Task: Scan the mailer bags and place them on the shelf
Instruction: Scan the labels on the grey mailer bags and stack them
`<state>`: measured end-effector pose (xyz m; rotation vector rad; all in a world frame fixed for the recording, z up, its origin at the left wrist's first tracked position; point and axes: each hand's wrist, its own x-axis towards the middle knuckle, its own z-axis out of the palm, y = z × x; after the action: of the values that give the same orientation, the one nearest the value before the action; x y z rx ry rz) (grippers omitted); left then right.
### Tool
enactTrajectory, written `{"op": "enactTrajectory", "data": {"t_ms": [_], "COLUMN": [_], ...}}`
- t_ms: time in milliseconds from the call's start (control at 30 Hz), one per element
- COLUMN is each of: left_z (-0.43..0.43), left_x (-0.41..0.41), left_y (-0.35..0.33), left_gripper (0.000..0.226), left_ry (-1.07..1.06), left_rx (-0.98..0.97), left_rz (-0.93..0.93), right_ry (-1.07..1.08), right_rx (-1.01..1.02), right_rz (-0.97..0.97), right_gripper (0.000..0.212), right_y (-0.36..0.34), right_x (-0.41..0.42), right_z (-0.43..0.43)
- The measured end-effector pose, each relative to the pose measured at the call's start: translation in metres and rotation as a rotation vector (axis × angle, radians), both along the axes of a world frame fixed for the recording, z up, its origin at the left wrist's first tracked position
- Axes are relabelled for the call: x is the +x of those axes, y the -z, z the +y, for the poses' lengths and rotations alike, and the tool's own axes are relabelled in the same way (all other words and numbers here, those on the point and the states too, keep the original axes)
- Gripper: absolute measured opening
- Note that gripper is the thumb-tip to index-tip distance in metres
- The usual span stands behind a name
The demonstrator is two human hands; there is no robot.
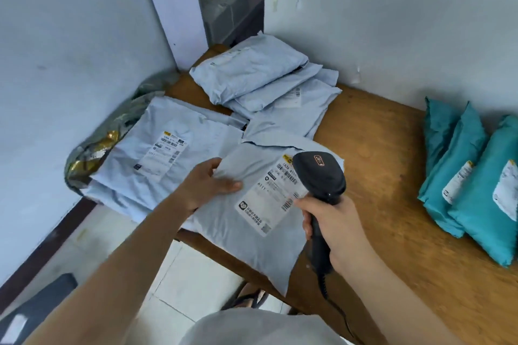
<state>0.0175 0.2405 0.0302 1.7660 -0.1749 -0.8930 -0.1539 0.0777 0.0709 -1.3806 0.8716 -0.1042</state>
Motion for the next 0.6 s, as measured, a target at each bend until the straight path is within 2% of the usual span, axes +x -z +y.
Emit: {"op": "enactTrajectory", "data": {"t_ms": [133, 267, 333, 433, 467, 600], "left_z": [0.073, 0.130, 0.150, 0.145, 0.131, 0.047], "left_x": [0.053, 0.105, 0.140, 0.184, 0.190, 0.185], "left_y": [-0.032, -0.046, -0.028, 0.008, 0.017, 0.027], "left_gripper": [0.089, 0.064, 0.047, 0.044, 0.046, 0.051], "left_ry": [-0.087, -0.093, -0.138, -0.108, -0.110, -0.138], "left_rx": [-0.030, -0.055, 0.130, 0.641, 0.696, 0.691], "left_rz": [-0.092, -0.109, -0.127, -0.363, -0.412, -0.637], "right_ry": [-0.156, -0.247, -0.242, -0.178, -0.154, -0.043], "right_rx": [-0.071, -0.081, -0.071, -0.060, -0.062, -0.079], "right_rz": [0.009, 0.037, 0.056, 0.091, 0.101, 0.142], "right_gripper": [0.043, 0.044, 0.042, 0.041, 0.042, 0.044], "right_y": [0.002, 0.009, 0.014, 0.019, 0.019, 0.018], "right_x": [0.021, 0.032, 0.035, 0.033, 0.032, 0.030], "right_z": [0.019, 0.029, 0.028, 0.022, 0.019, 0.007]}}
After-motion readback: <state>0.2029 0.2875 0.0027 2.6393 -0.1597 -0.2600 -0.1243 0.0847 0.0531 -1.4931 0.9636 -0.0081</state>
